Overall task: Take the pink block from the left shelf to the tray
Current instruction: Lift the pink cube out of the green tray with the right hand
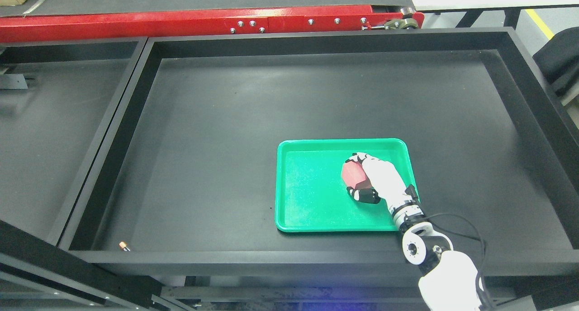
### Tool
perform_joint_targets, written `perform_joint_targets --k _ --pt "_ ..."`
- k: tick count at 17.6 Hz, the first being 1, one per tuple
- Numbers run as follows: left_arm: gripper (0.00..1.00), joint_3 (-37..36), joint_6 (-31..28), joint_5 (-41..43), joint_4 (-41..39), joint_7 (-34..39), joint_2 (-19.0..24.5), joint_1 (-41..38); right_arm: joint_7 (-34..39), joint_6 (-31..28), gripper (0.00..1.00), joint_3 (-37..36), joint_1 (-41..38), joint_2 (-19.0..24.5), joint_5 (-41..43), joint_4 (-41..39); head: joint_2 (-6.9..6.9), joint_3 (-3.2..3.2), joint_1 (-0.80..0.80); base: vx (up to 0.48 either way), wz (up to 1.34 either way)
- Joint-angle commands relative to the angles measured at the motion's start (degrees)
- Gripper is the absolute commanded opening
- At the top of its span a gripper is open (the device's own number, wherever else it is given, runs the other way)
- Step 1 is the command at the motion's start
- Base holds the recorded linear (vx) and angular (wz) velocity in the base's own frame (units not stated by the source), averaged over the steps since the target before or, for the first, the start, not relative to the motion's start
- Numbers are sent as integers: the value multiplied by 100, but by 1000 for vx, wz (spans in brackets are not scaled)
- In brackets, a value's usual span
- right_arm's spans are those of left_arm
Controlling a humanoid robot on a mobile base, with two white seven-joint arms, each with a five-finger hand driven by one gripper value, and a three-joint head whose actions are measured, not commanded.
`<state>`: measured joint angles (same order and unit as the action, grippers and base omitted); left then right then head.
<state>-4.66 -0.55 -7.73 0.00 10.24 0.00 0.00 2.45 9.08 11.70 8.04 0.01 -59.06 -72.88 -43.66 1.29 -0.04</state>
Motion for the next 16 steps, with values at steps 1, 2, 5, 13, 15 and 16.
perform_joint_targets --k 1,2,5,13,15,16 --pt "100 0 2 0 -100 4 100 176 -734 522 4 -212 -21 -101 69 -391 0 0 0 0 0" --pt "100 0 2 0 -100 4 100 167 -1076 742 5 -273 -83 -101 70 -585 0 0 0 0 0" --pt "100 0 2 0 -100 4 100 167 -1825 1104 5 -274 -407 -101 87 -1008 0 0 0 0 0" --pt "100 0 2 0 -100 4 100 167 -2855 1140 4 -432 -646 -101 192 -1360 0 0 0 0 0" --pt "100 0 2 0 -100 4 100 167 -2864 1140 4 -520 -689 -101 385 -1404 0 0 0 -11 0" --pt "100 0 2 0 -100 4 100 167 -2864 1140 4 -537 -707 -101 438 -1430 0 0 0 -22 0"
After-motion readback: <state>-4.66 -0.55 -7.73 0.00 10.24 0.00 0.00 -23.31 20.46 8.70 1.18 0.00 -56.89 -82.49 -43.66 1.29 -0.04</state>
